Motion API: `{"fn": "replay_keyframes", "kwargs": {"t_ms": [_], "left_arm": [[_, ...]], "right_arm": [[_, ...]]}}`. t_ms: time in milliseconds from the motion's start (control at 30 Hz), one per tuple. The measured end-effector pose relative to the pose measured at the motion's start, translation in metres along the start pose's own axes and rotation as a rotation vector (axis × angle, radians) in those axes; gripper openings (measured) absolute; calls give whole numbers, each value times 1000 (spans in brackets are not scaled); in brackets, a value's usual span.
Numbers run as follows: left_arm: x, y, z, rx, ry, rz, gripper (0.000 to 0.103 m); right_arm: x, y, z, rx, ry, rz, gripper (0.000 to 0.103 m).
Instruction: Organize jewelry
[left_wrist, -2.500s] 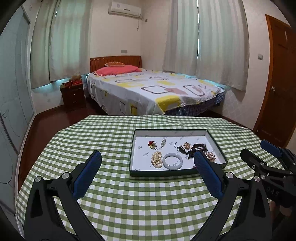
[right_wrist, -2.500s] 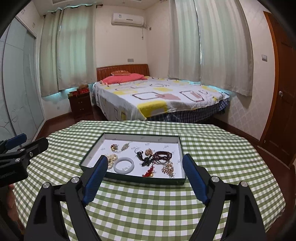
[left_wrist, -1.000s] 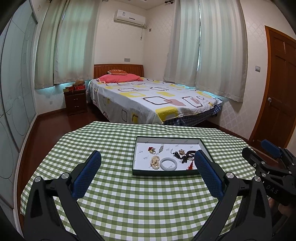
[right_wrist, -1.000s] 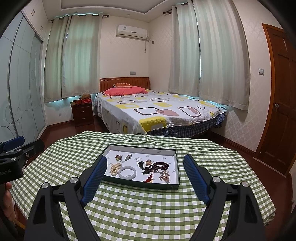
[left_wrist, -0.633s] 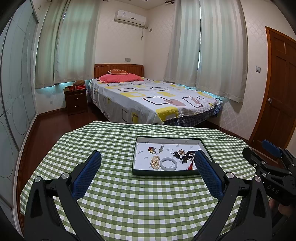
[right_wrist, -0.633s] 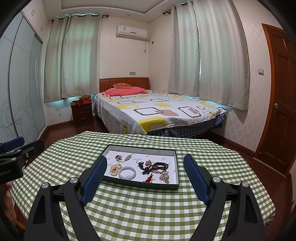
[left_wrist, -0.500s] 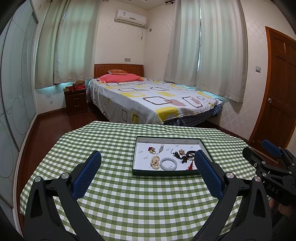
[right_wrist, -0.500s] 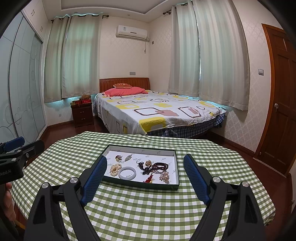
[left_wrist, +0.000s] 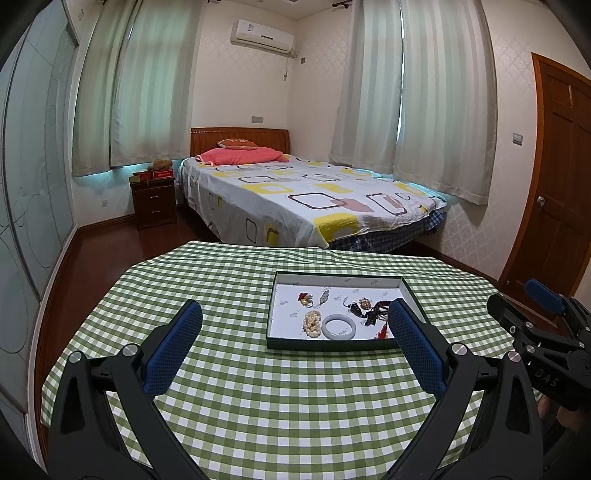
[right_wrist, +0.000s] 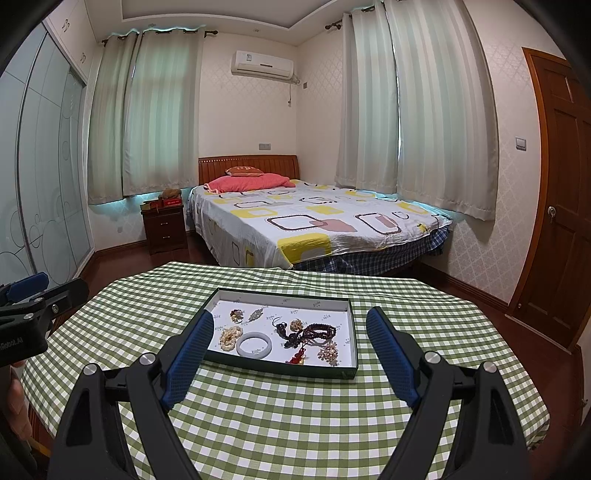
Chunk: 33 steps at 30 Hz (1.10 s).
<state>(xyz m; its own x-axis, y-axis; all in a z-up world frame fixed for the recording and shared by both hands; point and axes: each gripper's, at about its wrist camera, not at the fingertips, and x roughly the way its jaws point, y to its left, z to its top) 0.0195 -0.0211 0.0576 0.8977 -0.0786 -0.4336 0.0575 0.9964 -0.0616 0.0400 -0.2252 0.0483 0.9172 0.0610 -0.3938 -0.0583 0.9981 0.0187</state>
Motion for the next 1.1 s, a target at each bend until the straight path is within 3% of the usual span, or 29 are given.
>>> {"fn": "replay_keyframes", "kwargs": {"t_ms": [933, 1100], "left_arm": [[5, -14, -4, 63, -26, 58, 99], [11, -9, -6, 52, -14, 39, 99]], "right_arm": [[1, -1, -3, -2, 14, 1, 82], [7, 0, -6, 0, 22, 2, 82]]}}
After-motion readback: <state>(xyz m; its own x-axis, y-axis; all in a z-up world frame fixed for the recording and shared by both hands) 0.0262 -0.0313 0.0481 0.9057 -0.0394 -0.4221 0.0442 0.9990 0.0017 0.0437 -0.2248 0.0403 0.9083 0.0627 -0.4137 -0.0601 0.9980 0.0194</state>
